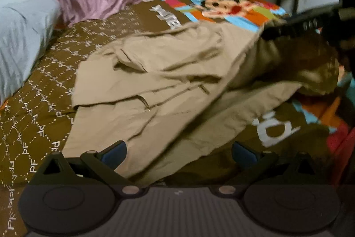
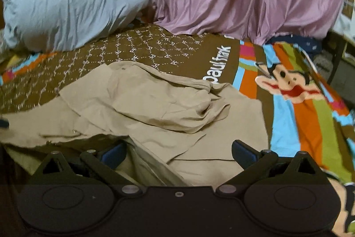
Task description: Fold large clothes
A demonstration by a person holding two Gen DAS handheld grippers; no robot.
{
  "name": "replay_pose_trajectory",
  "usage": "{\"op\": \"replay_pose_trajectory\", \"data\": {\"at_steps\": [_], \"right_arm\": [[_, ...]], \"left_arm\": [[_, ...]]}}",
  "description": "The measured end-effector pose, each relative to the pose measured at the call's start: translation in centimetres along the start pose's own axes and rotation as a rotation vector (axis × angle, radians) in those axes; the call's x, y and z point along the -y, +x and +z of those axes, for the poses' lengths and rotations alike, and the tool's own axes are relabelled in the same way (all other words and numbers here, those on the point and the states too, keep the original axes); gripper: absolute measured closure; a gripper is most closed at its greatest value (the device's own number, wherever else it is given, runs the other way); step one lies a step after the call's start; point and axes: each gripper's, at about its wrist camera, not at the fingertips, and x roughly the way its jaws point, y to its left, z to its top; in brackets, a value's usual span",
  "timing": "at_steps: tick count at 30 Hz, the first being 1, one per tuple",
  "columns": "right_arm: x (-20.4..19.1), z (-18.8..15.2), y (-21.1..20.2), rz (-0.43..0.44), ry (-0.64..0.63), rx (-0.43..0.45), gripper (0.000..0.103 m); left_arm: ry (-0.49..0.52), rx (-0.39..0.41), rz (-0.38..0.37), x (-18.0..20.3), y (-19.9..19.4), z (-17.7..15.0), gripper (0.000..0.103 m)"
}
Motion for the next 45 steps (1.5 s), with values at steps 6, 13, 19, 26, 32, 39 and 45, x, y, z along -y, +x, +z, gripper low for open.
{"op": "replay_pose_trajectory", "data": {"at_steps": [6,13,19,26,32,39,45], "right_arm": [[-0.3,-1.5,-1.3,0.085,-0.053,-0.058,0.002],[-2.1,-7.0,-4.4,0.214,-0.236,-0.172,0.001],[-3.9,-7.6,-1.8,0.086,-0.279,-0.136,0.024],[-2.0,-2.0,-0.6,0.150,-0.050,-0.027,0.082],[-0.6,1.1,1.0,0.168,0.067,-0.016,0.086],[-0.7,0.8,0.3,0.173,0.055,-0.012,0.086],[-2.1,-4.0,-2.1,0.127,-0.172,-0.076,0.058]], "left_arm": [[-0.007,-0.027,0.009,-0.9,0.9,-0.2,0.000],[-0.059,-0.025,0.004,-2.4,0.8,0.1,0.000],[-0.049,-0.001,-0.038,-1.9,-0.4,-0.3,0.000],[0.008,-0.007,-0.013,-0.7,0.8,0.2,0.001],[0.031,-0.047,0.133,-2.1,2.0,0.2,0.024],[-0.039,-0.028,0.242,-6.2,0.2,-0.8,0.061],[-0.088,0.018,0.204,-8.0,-1.2,-0.5,0.088]]}}
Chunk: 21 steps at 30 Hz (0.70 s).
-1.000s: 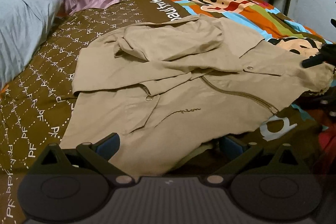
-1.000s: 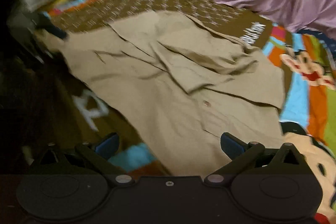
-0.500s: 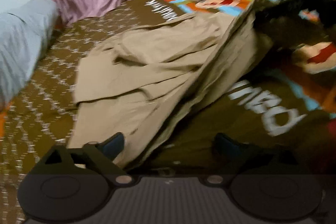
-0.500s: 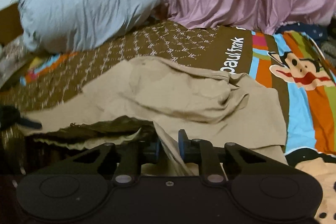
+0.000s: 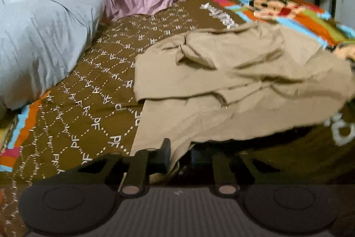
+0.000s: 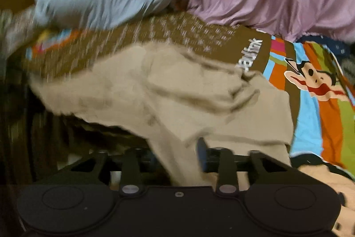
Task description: Fold large clothes
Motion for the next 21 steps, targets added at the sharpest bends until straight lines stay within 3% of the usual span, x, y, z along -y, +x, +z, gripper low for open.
{"op": "replay_pose_trajectory", "data": {"at_steps": [2,5,9,10,11,13,17,21], "right_arm": [[-0.9,-2.2,-0.5,-0.018,-0.082,-0.050,0.050],[-1.8,-5.2,-1.2,-0.104,-0.178,-0.112,0.047],[-1.2,-7.3,-2.0,-0.201,-0.192,-0.113,0.050],[-1.1,-7.6,-2.2,-0.220,-0.200,-0.108,0.055],[-0.8,-7.6,-2.4,-0.218,-0.198,-0.100,0.074],[-0.4,-7.3,-3.1,-0.205,-0.170,-0.077,0.095],[-0.1,-6.0,-5.6,-0.239,-0.134,0.026,0.099],[0.0,-4.3,-9.3,-0.274,-0.095,0.130,0.100]], "left_arm": [[-0.019,0.028,0.004,-0.3,-0.2,0.6,0.094],[-0.067,0.057,0.007,-0.6,-0.6,1.2,0.096],[-0.126,0.074,-0.002,-1.0,-1.0,1.3,0.097],[-0.127,0.086,-0.005,-0.9,-1.3,1.1,0.098],[-0.125,0.100,-0.004,-0.8,-1.7,0.9,0.098],[-0.126,0.123,0.000,-0.6,-2.7,0.6,0.099],[-0.184,0.166,-0.001,-0.8,-5.4,0.3,0.100],[-0.173,0.229,-0.012,-1.1,-9.1,0.9,0.100]]}}
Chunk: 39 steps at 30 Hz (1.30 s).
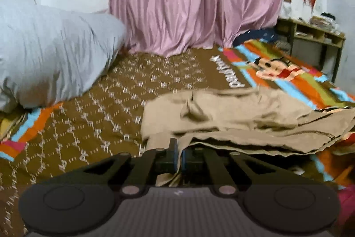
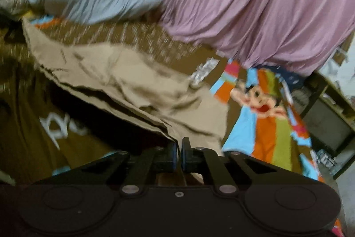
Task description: Fold large clothes
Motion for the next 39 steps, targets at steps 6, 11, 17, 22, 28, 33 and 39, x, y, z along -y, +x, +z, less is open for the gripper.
{"op": "replay_pose_trajectory", "data": {"at_steps": [6,11,17,22,28,33,39], "right_arm": [[2.3,2.6,-1.5,-0.001,0.043,0.035,0.099],[3.6,5.5,4.8,-0.055,-0.034,0.015,0.098],[6.4,8.4,14.7,-0.087,-0.030,-0.027,0.092],[7.2,8.7,22.8,-0.089,0.003,-0.088,0.091],[7.4,7.7,29.2,-0.050,0.124,-0.169,0.091],[9.0,7.0,28.5,0.026,0.237,-0.134,0.071],[13.1,6.4,23.1,0.062,0.448,-0.014,0.021]], "left_arm": [[0.053,-0.019,-0.009,0.2,2.4,2.8,0.099],[0.131,-0.027,0.029,0.4,8.5,6.2,0.099],[0.133,-0.110,0.003,-0.9,18.3,9.8,0.097],[0.089,-0.228,-0.041,-2.6,26.7,9.6,0.096],[-0.076,-0.307,-0.135,-5.9,30.3,8.5,0.066],[-0.158,-0.170,-0.122,-8.9,26.7,8.6,0.002],[-0.291,-0.160,-0.112,-12.1,23.0,6.0,0.001]]}}
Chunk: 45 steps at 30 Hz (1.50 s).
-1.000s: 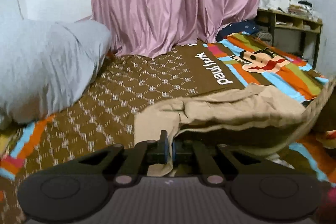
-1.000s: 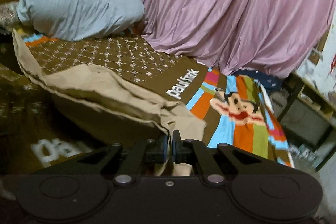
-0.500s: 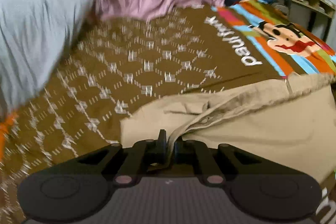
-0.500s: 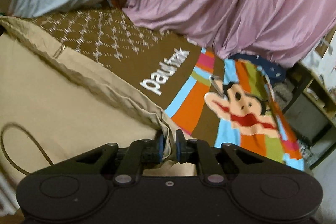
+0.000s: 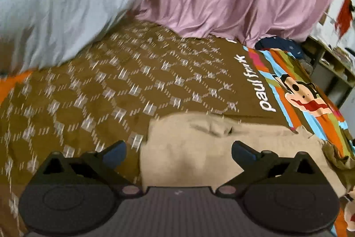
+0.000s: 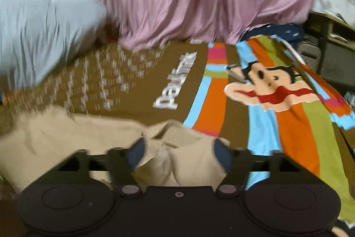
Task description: Fold large clothes
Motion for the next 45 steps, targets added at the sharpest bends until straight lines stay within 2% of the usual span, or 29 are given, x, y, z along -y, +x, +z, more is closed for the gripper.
{"op": "replay_pose_trajectory", "data": {"at_steps": [1,5,7,9,12,13,14,15,16,17,20,22,26,28,30,32,34,36,38,40,41,43,45], "right_arm": [[0.6,-0.3,-1.3,0.005,0.030,0.027,0.014],[2.4,-2.6,-5.0,0.039,0.086,0.039,0.002],[2.8,-4.5,-5.9,0.052,0.105,0.012,0.002],[3.0,-6.3,-6.0,0.055,0.115,-0.030,0.002],[3.2,-8.3,-5.5,0.064,0.163,-0.074,0.012],[3.5,-8.7,-5.3,0.075,0.200,-0.073,0.019],[3.8,-9.0,-5.1,0.081,0.246,-0.065,0.032],[4.2,-9.2,-4.9,0.086,0.297,-0.053,0.041],[4.6,-9.3,-4.7,0.092,0.351,-0.046,0.059],[4.9,-9.4,-4.5,0.096,0.393,-0.044,0.071],[5.6,-9.2,-4.3,0.088,0.470,-0.045,0.088],[6.2,-8.4,-4.8,0.072,0.527,-0.047,0.093],[7.8,-3.9,-7.4,0.093,0.571,0.001,0.099],[8.0,-1.7,-8.5,0.104,0.525,0.029,0.099],[8.5,-0.9,-8.1,0.098,0.481,0.005,0.099],[8.9,-2.1,-6.0,0.071,0.495,-0.076,0.099],[8.5,-3.8,-4.4,0.014,0.465,-0.157,0.099],[8.7,-6.3,-3.8,-0.004,0.514,-0.186,0.096],[8.9,-8.4,-4.5,-0.019,0.555,-0.189,0.074],[9.1,-9.8,-5.7,-0.001,0.574,-0.189,0.061],[9.2,-10.6,-6.3,0.019,0.585,-0.183,0.055],[9.1,-11.9,-7.6,0.063,0.605,-0.176,0.044],[8.7,-12.8,-8.2,0.085,0.620,-0.177,0.041]], "left_arm": [[-0.024,-0.013,0.002,-0.7,-0.2,-1.1,0.000],[-0.166,-0.089,0.006,-3.2,-0.3,-5.5,0.001],[-0.255,-0.123,-0.020,-4.6,-0.1,-7.2,0.002],[-0.313,-0.134,-0.052,-5.4,-0.1,-8.6,0.008],[-0.335,-0.134,-0.095,-5.5,0.0,-8.9,0.024],[-0.336,-0.130,-0.113,-5.5,0.0,-8.9,0.040],[-0.333,-0.127,-0.133,-5.4,0.1,-8.9,0.062],[-0.327,-0.129,-0.134,-5.0,0.1,-8.9,0.071],[-0.314,-0.128,-0.105,-4.8,0.2,-8.7,0.098],[-0.303,-0.127,-0.080,-4.5,0.1,-8.7,0.099],[-0.287,-0.041,-0.005,-3.9,-1.5,-7.0,0.102],[-0.312,0.014,-0.023,-4.0,-3.2,-5.2,0.102],[-0.228,0.064,-0.002,-3.1,-4.8,-2.4,0.102],[-0.238,0.018,0.000,-3.5,-4.0,-2.1,0.102],[-0.227,-0.070,0.033,-3.6,-2.4,-3.3,0.102],[-0.217,-0.132,0.072,-3.7,-1.0,-5.5,0.102],[-0.253,-0.138,0.062,-4.4,-0.9,-7.2,0.102],[-0.302,-0.130,0.032,-5.3,-1.2,-8.2,0.101],[-0.326,-0.124,0.004,-5.8,-1.5,-8.7,0.097],[-0.333,-0.117,-0.008,-6.0,-1.8,-8.8,0.092],[-0.336,-0.118,-0.019,-6.0,-1.9,-8.9,0.081],[-0.346,-0.122,-0.026,-6.0,-1.9,-9.2,0.066],[-0.354,-0.136,-0.036,-5.8,-1.4,-9.4,0.067]]}}
